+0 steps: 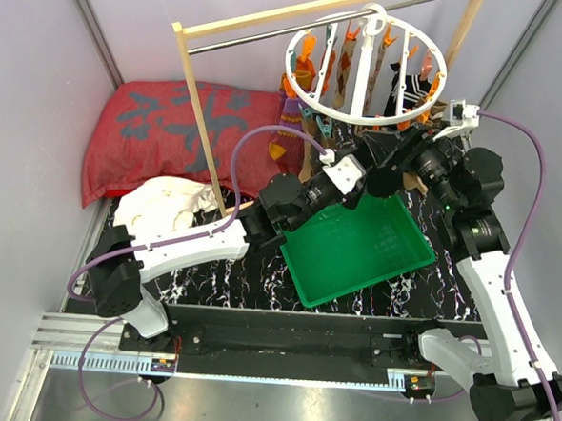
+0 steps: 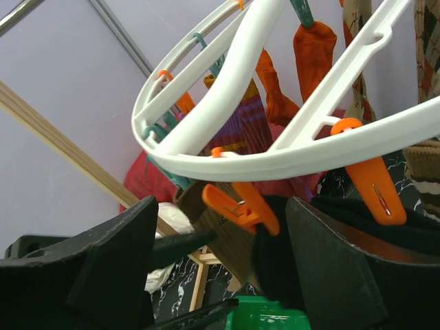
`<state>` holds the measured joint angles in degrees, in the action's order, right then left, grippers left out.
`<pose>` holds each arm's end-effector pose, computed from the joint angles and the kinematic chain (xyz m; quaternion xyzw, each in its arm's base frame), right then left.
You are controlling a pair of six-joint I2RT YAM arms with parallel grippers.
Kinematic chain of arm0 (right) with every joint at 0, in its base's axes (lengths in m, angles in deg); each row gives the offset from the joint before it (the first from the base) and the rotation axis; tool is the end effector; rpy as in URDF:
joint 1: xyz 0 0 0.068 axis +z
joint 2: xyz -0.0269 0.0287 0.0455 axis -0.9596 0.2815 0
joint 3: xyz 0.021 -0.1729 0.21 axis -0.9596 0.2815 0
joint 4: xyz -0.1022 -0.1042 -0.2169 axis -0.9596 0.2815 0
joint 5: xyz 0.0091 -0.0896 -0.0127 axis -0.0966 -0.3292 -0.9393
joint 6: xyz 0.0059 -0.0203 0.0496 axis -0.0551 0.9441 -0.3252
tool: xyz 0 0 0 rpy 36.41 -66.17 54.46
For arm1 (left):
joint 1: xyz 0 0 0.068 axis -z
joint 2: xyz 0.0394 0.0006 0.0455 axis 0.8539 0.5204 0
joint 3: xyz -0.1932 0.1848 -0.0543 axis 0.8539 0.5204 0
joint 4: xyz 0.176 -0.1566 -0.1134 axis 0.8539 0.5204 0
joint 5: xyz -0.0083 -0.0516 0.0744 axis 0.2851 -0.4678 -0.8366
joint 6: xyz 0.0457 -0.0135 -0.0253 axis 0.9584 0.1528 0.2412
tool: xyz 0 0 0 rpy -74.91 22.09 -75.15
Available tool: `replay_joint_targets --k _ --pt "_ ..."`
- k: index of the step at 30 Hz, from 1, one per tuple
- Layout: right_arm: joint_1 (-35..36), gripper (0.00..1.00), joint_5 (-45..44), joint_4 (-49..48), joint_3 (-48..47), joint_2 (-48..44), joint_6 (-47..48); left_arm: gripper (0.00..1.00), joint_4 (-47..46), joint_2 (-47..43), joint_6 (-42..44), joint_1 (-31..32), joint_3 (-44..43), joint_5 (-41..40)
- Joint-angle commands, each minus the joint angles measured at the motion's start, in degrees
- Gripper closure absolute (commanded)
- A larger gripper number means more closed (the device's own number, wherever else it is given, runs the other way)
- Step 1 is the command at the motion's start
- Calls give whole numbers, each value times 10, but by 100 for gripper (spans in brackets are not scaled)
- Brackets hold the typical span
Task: Clip the socks to the hanger
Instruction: Clamp the sock onto the hanger, then reset both arms
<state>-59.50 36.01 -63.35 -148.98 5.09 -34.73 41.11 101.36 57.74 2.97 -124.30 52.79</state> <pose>0.2090 0.0635 0.4498 -0.0416 0.6623 0.3525 0.6598 0.1841 -0.3263 0.3891 0.3421 0.5055 -0.2190 0.7612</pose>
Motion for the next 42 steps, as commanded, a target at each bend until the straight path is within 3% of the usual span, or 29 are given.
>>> replay_joint_targets --k 1,8,14,21,30,36,42 --pt "1 15 -21 -15 8 -44 30 42 -11 -28 -27 2 -17 -9" --pt "1 2 -76 4 66 -136 76 16 51 -99 -80 0 6 -17" --pt "1 0 -188 83 114 -238 139 1 222 -187 -158 -9 18 -45" --pt "1 0 -310 164 185 -382 176 1 349 -333 -253 -39 141 -147" --pt "1 0 -387 206 285 -553 179 1 425 -544 -270 -42 302 -249" --pt "1 0 -381 207 291 -544 175 1 435 -658 -273 -42 356 -274" --pt "1 0 -375 208 291 -529 176 1 448 -708 -264 -42 376 -280"
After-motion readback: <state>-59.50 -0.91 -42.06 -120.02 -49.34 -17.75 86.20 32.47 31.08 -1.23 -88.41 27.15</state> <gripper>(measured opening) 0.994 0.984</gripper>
